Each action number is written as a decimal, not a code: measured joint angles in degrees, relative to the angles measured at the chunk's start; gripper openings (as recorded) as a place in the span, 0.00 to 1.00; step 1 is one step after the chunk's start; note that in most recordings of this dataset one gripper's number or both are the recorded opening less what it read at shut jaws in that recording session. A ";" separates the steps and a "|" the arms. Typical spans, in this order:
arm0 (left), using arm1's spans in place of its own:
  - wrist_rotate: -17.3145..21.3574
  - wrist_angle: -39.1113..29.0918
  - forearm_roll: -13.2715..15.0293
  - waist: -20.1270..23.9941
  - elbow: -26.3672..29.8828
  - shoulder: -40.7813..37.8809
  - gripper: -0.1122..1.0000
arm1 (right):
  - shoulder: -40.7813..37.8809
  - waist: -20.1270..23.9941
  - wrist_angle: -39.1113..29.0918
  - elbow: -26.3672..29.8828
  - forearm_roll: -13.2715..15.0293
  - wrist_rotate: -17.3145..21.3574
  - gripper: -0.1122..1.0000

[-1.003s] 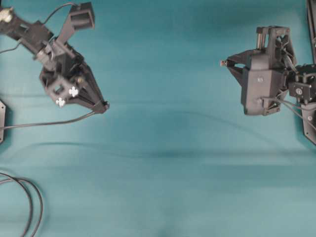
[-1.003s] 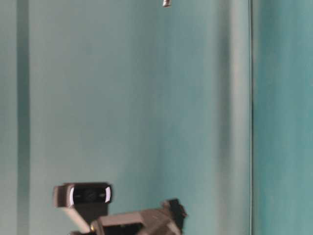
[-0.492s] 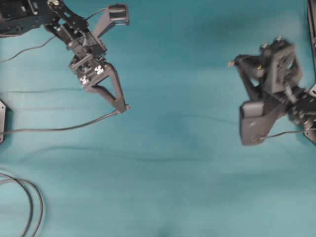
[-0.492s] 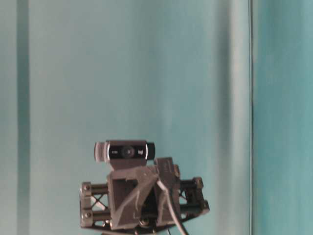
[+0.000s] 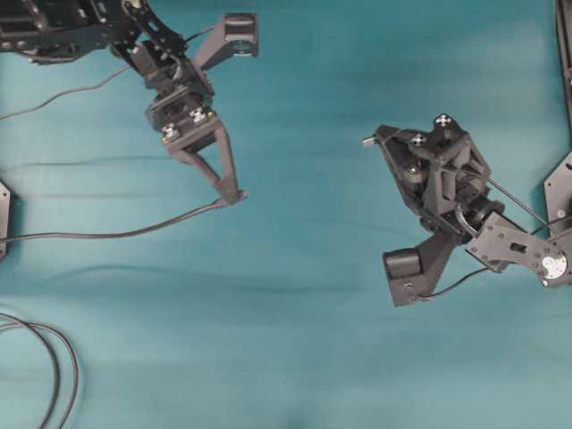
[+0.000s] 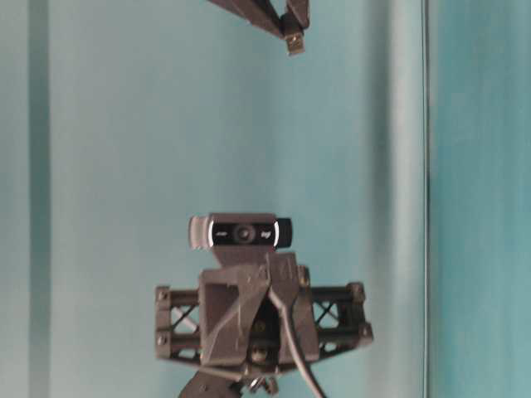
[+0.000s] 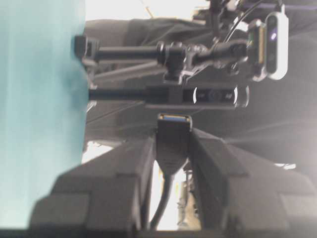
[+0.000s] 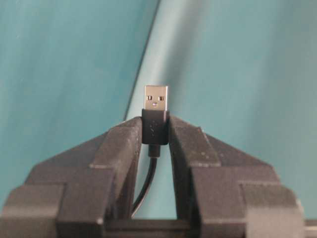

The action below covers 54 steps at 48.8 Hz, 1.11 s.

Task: Insert the USB using both arms.
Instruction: 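Bring right gripper's plug toward left gripper's socket and align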

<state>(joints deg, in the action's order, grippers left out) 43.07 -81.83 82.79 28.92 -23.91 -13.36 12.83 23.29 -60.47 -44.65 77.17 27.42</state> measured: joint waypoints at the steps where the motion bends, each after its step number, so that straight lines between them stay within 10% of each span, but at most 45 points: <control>1: -0.09 0.00 0.18 0.00 0.35 -0.44 0.24 | 0.00 0.09 -0.09 0.00 0.09 0.18 0.28; 54: -3.34 -1.23 4.66 -1.85 11.95 -9.23 0.24 | -4.48 1.76 1.67 2.72 6.42 0.79 0.28</control>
<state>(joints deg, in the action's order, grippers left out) 39.73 -83.06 87.45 27.07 -11.95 -22.59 8.35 25.05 -58.80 -41.92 83.58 28.21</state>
